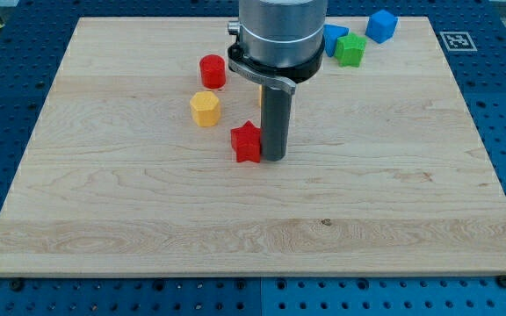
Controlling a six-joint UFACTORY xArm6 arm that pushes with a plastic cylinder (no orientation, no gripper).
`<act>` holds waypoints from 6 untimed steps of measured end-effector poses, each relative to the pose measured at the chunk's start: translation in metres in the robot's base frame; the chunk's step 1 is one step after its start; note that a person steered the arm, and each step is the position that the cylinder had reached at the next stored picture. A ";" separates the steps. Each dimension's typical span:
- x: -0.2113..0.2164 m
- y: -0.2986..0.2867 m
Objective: Slide the blue cube to the top right
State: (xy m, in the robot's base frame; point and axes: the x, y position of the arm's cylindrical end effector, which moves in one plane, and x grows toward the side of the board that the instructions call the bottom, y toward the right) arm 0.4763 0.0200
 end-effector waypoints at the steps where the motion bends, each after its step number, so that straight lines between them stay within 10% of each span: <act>1: 0.002 0.018; 3: -0.025 0.170; 6: -0.168 0.250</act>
